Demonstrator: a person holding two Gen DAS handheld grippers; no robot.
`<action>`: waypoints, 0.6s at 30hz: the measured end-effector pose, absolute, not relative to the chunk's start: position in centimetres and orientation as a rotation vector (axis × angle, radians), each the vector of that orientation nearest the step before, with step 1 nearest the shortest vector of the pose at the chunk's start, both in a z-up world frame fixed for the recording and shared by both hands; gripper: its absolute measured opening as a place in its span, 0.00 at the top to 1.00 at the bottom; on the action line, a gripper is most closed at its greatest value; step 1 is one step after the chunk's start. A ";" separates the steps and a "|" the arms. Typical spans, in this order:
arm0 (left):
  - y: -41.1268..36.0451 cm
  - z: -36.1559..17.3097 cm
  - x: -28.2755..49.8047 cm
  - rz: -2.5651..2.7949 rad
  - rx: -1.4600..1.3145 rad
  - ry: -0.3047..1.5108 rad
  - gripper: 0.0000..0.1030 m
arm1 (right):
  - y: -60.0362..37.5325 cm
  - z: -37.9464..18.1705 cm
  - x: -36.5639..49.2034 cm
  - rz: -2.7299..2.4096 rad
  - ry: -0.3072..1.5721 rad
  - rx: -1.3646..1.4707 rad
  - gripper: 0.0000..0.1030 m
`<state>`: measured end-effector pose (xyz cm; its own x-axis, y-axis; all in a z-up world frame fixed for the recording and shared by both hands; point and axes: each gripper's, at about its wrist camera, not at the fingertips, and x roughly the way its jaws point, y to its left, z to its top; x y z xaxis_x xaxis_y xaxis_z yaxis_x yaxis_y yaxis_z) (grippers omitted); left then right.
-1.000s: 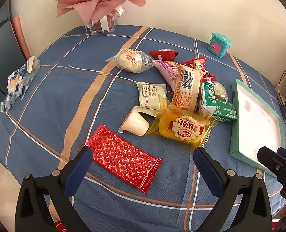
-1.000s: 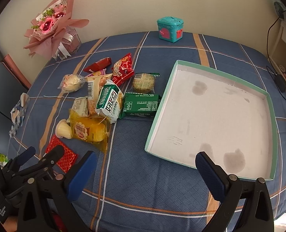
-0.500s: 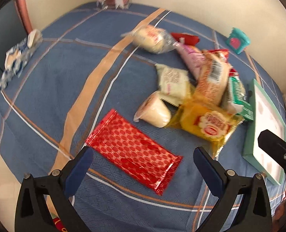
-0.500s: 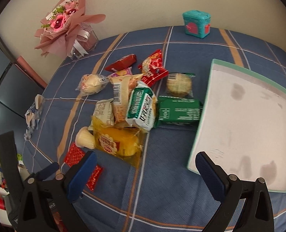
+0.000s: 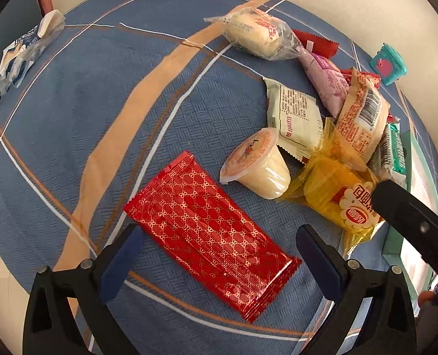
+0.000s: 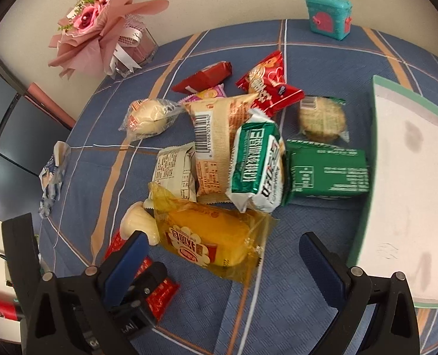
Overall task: Organize snacks
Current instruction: 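Grasp the red foil bar with the left tool while the right tool grasps the yellow bread pack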
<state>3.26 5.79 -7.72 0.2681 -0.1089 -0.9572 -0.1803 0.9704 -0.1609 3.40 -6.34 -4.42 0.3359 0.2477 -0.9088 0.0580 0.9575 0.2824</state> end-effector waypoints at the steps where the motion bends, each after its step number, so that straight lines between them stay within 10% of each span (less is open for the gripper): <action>1: 5.7 -7.8 3.4 0.051 -0.252 1.304 0.01 | -6.2 -4.7 3.6 0.127 1.231 0.285 0.00; 9: 4.7 -8.1 3.6 0.091 -0.179 1.277 0.15 | -5.3 -6.0 4.1 0.098 1.269 0.247 0.05; 18: 5.3 -7.9 3.3 0.115 -0.199 1.244 0.32 | -5.7 -5.7 3.9 0.099 1.249 0.300 0.32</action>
